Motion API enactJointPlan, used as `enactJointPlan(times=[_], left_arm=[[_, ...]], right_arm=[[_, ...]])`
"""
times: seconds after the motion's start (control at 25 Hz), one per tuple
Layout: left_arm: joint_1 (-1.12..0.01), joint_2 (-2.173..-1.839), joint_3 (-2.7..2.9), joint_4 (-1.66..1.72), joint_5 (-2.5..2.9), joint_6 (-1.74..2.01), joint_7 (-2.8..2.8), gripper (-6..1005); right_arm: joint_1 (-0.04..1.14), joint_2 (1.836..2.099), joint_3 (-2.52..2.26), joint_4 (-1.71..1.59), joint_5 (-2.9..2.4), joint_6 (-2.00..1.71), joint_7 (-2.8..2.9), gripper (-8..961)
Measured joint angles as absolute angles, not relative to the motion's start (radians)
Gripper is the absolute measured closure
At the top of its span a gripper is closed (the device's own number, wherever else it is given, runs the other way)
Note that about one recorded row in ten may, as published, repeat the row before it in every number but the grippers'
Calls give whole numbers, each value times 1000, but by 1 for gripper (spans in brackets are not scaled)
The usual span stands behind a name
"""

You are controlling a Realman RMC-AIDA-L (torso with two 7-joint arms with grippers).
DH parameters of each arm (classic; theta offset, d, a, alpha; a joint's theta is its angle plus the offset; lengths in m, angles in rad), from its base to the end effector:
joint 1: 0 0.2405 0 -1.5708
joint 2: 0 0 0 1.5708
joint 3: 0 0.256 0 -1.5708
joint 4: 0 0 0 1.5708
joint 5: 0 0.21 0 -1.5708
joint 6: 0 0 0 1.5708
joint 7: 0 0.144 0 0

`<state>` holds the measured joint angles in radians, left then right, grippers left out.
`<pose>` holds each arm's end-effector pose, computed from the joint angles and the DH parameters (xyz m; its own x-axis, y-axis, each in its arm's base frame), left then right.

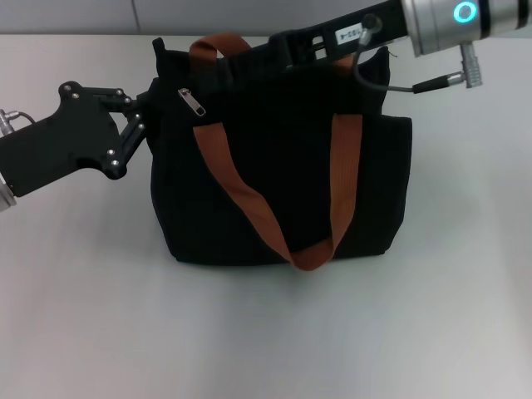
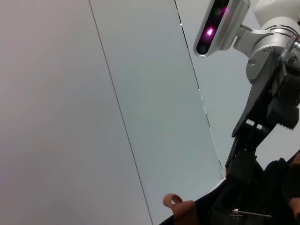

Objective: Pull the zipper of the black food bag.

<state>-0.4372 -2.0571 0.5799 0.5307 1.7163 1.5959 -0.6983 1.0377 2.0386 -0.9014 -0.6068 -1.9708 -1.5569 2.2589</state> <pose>-0.2831 0.3161 0.0277 0.8114 -0.2118 0.5447 0.1826 -0.7935 -0.5806 0.0750 0.4045 -0.0193 0.6635 -0.6979 -0.2696 -0.6412 -0.7161 0.2757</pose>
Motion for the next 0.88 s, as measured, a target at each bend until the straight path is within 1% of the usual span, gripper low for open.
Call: enactJointPlan(times=[0.2, 0.44, 0.64, 0.84, 0.88], left_arm=[[-441, -2057, 580, 531, 1715, 1599, -706, 974], [-445, -2057, 580, 531, 1715, 1614, -704, 974], [-444, -2061, 580, 531, 1714, 1620, -699, 973], [-445, -2062, 580, 531, 1713, 1622, -702, 973], [-445, -2062, 580, 531, 1713, 1622, -702, 973]], right_arm=[[1052, 2044, -947, -607, -1971, -1526, 2276, 147], [1073, 2059, -1017, -608, -1973, -1483, 2289, 159], [1079, 2065, -1050, -613, -1973, -1446, 2300, 349], [1084, 2065, -1051, -614, -1975, -1434, 2301, 426], [1084, 2065, -1051, -614, -1975, -1434, 2301, 426]])
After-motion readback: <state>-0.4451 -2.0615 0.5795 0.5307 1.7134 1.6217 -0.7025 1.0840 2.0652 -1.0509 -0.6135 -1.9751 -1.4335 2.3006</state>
